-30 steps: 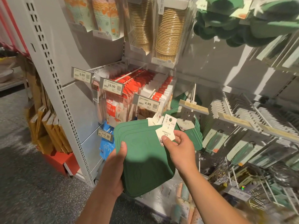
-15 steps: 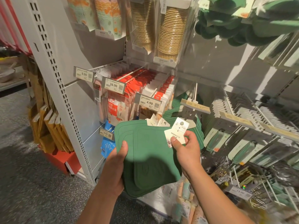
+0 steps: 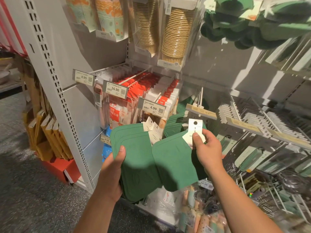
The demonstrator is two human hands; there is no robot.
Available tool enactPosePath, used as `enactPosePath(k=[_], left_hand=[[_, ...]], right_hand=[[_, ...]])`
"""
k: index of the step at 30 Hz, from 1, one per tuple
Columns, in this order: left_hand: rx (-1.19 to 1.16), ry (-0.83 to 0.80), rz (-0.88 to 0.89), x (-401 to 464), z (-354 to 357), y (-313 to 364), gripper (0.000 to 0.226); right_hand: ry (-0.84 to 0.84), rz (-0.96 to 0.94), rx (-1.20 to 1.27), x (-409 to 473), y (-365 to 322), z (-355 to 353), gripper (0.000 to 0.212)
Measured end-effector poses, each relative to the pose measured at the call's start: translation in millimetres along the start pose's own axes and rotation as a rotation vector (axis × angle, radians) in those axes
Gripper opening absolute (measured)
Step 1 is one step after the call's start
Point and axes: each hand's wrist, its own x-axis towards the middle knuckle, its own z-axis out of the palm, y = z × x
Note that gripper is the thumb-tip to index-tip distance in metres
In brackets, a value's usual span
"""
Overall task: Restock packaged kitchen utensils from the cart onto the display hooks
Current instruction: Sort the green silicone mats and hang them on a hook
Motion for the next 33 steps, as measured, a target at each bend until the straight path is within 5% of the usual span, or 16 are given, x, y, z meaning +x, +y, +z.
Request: enactPosePath(k=[14, 18, 23, 26, 33], left_hand=[[-0.048, 0.047, -0.035, 4.7, 0.6, 8.3, 0.038], [-0.030, 0.033, -0.047, 0.4, 7.2, 9.5, 0.035], [-0.035, 0.037, -0.058, -2.4, 10.8, 10.2, 0.035], [-0.025, 0.027, -0.064, -3.5, 9.1, 10.8, 0.035], [-0.026, 0.026, -0.086, -3.0, 4.5, 8.0, 0.036]], right_hand=[[0.011, 0.062, -0.261, 34.4, 3.6, 6.2, 0.059], [0.022, 0.106, -0.261, 43.9, -2.0, 5.5, 0.045], [-0.021, 0.093, -0.531, 47.3, -7.1, 0.7, 0.060], [0.013, 0.034, -0.611, 47.2, -2.8, -1.2, 0.050], [0.167, -0.097, -0.367, 17.9, -6.5, 8.1, 0.029]])
